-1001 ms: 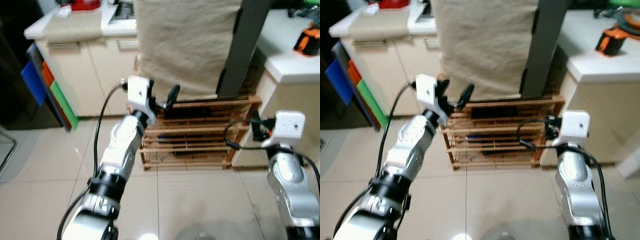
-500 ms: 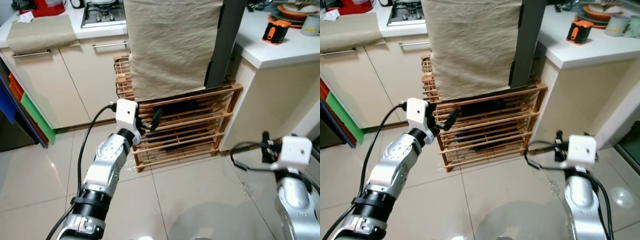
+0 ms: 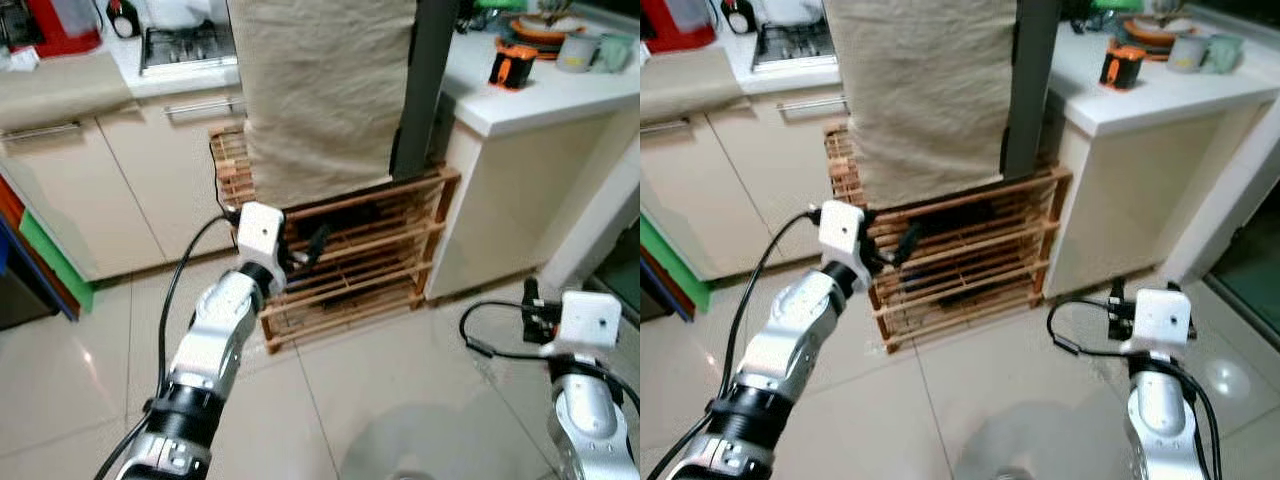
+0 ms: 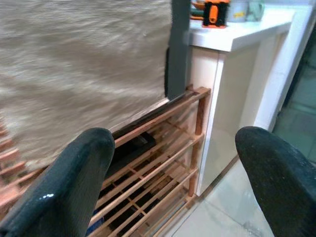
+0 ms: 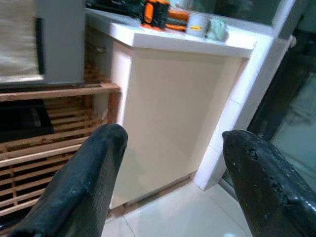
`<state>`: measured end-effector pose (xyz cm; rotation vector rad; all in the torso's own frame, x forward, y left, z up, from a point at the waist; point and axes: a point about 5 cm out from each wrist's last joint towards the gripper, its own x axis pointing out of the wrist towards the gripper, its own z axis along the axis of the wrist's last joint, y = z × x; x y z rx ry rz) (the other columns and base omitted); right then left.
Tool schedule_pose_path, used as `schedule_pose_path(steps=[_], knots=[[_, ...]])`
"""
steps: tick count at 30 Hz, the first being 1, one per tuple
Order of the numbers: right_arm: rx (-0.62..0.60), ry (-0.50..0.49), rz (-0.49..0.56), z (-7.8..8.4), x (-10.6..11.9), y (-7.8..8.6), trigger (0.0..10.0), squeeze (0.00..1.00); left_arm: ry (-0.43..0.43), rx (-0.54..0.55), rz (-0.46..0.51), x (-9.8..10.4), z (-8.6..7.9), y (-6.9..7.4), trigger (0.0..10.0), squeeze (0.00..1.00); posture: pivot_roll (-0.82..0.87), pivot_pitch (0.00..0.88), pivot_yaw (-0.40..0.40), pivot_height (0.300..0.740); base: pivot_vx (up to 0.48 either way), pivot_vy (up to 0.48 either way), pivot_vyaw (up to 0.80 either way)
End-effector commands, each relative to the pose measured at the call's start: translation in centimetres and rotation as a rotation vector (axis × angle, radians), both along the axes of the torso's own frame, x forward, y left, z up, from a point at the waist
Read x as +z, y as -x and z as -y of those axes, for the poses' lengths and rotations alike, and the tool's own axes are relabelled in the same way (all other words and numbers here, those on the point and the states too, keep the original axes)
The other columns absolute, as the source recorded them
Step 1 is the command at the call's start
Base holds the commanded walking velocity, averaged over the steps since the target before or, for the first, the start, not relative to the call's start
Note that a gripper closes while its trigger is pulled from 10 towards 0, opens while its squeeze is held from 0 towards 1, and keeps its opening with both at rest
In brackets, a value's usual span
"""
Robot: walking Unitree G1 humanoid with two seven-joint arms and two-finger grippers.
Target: Restocking fridge
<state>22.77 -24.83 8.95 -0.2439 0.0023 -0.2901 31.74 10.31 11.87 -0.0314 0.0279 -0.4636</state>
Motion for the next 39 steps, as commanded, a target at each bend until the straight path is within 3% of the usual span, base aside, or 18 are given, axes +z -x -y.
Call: schedule_pose_path(steps=[1,9,10,11,13,17,18,21,24,27,29,33,39], knots=[[-0.008,0.003,-0.014,0.3,-0.2,-0.1,10.0,0.0,-0.004,-0.032,0.023,0.5,0.7,0.0,10.0,0.0,-0.25,0.0,0.077,0.74,0.469,0.0,0.0],[0.001,-0.003,-0.006,0.3,0.0,-0.4,10.0,0.0,0.037,-0.039,0.007,0.5,0.9,-0.1,10.0,0.0,-0.26,0.0,0.08,0.74,0.477,0.0,-0.49],[0.008,-0.009,-0.009,0.3,0.0,-0.4,10.0,0.0,0.041,-0.018,-0.013,0.2,0.4,-0.1,10.0,0.0,-0.26,0.0,0.083,0.74,0.48,0.0,-0.54],[0.028,-0.024,-0.017,0.2,-0.1,-0.2,10.0,0.0,0.006,0.031,-0.058,-0.9,-1.3,0.4,10.0,0.0,-0.25,0.0,0.081,0.74,0.48,0.0,-0.54],[0.042,-0.035,-0.027,0.1,-0.3,0.1,10.0,0.0,-0.046,0.052,-0.101,-2.0,-2.4,1.1,10.0,0.0,-0.25,0.0,0.079,0.74,0.48,0.0,-0.54],[0.063,-0.059,-0.054,0.0,-0.8,0.7,10.0,0.0,-0.157,-0.02,-0.235,-4.8,-3.7,3.5,10.0,0.0,-0.23,0.0,0.063,0.74,0.218,0.0,-0.54],[0.07,-0.066,-0.063,-0.2,-1.0,0.9,10.0,0.0,-0.131,-0.01,-0.25,-5.0,-4.1,3.8,10.0,0.0,-0.23,0.0,0.062,0.74,0.0,0.0,-0.54],[0.081,-0.072,-0.073,-0.4,-1.3,1.0,10.0,0.0,-0.064,0.019,-0.234,-4.5,-4.3,3.7,10.0,0.0,-0.22,0.003,0.05,0.74,0.0,0.0,-0.54],[0.12,-0.065,-0.07,-0.9,-1.2,0.4,10.0,0.0,-0.009,0.004,-0.161,-2.8,-2.9,2.8,10.0,0.0,-0.21,0.002,0.048,0.74,0.0,0.0,-0.54],[0.135,-0.066,-0.059,-1.1,-0.9,0.1,10.0,0.0,-0.033,0.007,-0.169,-2.9,-2.8,2.9,10.0,0.0,-0.22,0.001,0.047,0.74,0.0,0.0,-0.54],[0.161,-0.076,-0.054,-1.5,-0.7,-0.1,10.0,0.0,-0.057,0.036,-0.222,-4.2,-4.0,3.6,10.0,0.0,-0.23,0.005,0.039,0.74,0.0,0.0,-0.54],[0.184,-0.09,-0.055,-1.8,-0.6,-0.2,10.0,0.0,-0.048,0.063,-0.249,-4.7,-4.7,4.2,10.0,0.0,-0.22,0.008,0.019,0.74,0.0,0.0,-0.54],[0.207,-0.092,-0.063,-1.9,-0.6,-0.5,10.0,0.0,-0.007,0.06,-0.202,-3.6,-3.8,3.9,10.0,0.0,-0.21,0.014,0.008,0.74,0.045,-0.066,-0.55]])
